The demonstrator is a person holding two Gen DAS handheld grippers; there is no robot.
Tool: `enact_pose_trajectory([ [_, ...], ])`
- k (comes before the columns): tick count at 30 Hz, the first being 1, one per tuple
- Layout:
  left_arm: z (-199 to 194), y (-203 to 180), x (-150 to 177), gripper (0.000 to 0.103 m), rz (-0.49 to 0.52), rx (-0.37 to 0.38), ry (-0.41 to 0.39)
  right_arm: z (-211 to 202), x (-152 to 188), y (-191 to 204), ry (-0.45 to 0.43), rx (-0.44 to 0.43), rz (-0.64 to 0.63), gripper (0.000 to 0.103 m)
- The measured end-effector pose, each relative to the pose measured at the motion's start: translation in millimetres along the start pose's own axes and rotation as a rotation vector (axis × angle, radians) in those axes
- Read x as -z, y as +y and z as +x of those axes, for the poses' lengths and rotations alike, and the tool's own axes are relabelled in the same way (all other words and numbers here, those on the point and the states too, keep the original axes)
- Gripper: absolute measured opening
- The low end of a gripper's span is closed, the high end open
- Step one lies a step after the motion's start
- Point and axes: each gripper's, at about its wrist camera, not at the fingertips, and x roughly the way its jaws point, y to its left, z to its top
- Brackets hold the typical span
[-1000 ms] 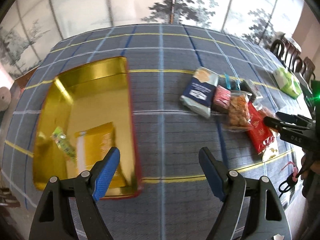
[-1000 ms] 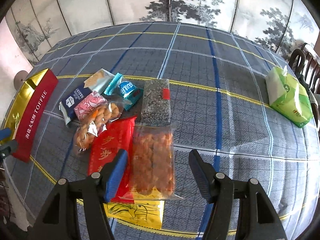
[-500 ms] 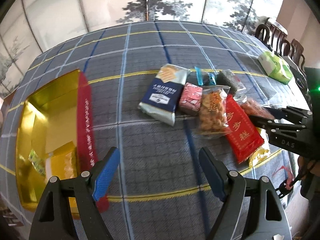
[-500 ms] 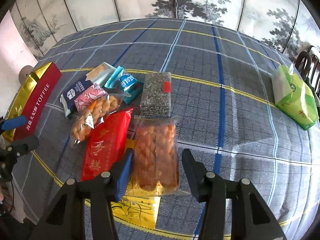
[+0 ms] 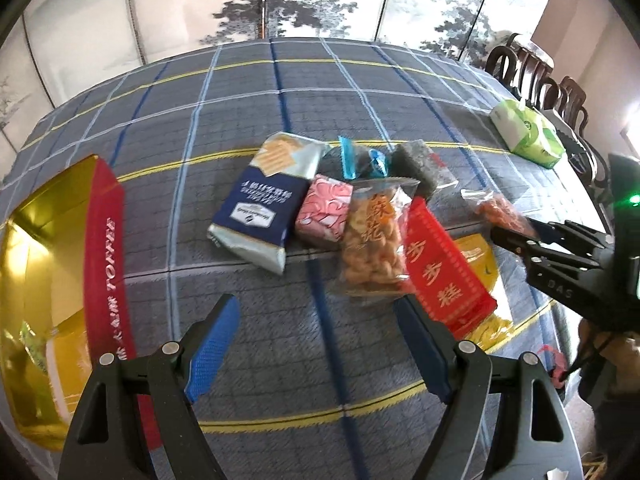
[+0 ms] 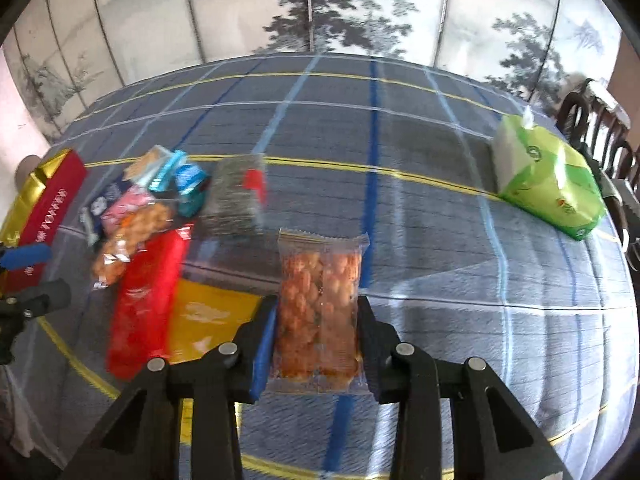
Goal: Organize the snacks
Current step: 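Grasp the clear bag of fried dough snacks with the left tool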
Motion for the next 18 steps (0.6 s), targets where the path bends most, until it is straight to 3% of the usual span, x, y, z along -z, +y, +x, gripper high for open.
enact_pose_trajectory([
  [5,5.8,-3.3,-6.7,0.078,-0.004,0.017,-0.002,9.4,-0.6,-6.3,-0.050,0.046,-0.020,0.037],
  [10,13.3,-5.8,-10.8,0.078,0.000,0.025,0.011,15.2,-1.3,-15.4,-0.111,0.033,0.007,0.037],
  [18,21.6,-13.7,-18.9,0.070,0.015,0.053,0.026,17.5,0.2,-16.7,-0.132,0.036,0.020,0.038],
])
